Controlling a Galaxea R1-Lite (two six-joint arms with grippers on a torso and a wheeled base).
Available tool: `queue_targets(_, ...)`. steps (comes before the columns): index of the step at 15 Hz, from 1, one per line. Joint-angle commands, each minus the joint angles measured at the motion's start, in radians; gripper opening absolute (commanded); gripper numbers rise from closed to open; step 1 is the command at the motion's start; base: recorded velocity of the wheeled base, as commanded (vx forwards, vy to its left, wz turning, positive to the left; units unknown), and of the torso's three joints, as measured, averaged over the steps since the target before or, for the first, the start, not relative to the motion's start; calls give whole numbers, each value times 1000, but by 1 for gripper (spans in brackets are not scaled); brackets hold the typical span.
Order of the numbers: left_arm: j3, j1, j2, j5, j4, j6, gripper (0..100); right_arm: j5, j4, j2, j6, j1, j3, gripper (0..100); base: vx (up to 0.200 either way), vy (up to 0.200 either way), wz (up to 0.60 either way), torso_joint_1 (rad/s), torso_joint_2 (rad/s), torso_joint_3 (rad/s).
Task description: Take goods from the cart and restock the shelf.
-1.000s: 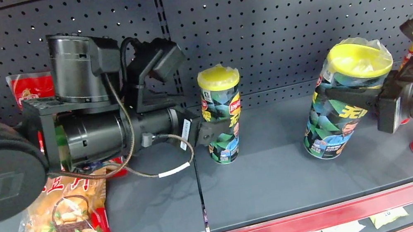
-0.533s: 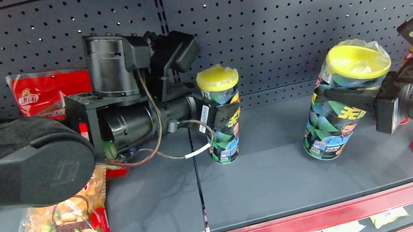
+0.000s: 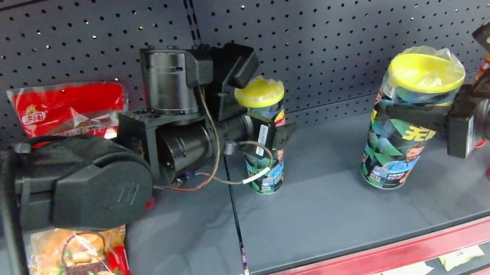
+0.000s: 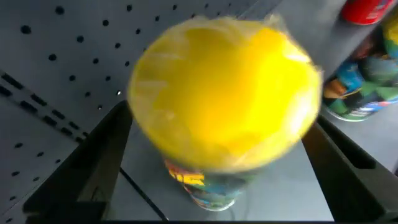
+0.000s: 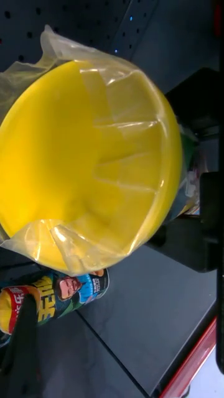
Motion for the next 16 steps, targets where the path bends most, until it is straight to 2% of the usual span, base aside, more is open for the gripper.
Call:
queue_targets(1, -4, 0, 24, 1, -2, 2, 100, 0, -1, -2, -1, -10, 0, 0, 0, 0, 0, 0, 0, 0)
queue_targets(3, -2, 0, 44, 2, -45, 2, 100, 0, -1, -2, 1, -15, 0, 0, 0, 0, 0, 0, 0, 0)
queue_targets(4, -2, 0, 67, 18, -107, 5, 0, 0, -1, -2, 1, -15, 0, 0, 0, 0, 0, 0, 0, 0)
queue_targets(6, 15, 0, 70, 5, -122, 0, 0, 0, -1, -2, 15, -15, 0, 0, 0, 0, 0, 0, 0, 0)
queue_targets(9, 45, 8, 38, -44, -122, -1, 0, 0, -1, -1, 19, -15, 0, 0, 0, 0, 0, 0, 0, 0)
queue_targets(12, 94, 31, -44, -167, -113, 0, 0, 0, -1, -1, 19, -15, 1, 0, 0, 0, 0, 0, 0, 0)
queue_targets(15, 153, 33, -119, -358, -107, 0, 0, 0, -1, -1, 19, -15, 1, 0, 0, 0, 0, 0, 0, 0)
queue_targets(16, 162, 31, -131, -392, -105, 2, 0, 0, -1, -1, 19, -15, 0, 0, 0, 0, 0, 0, 0, 0)
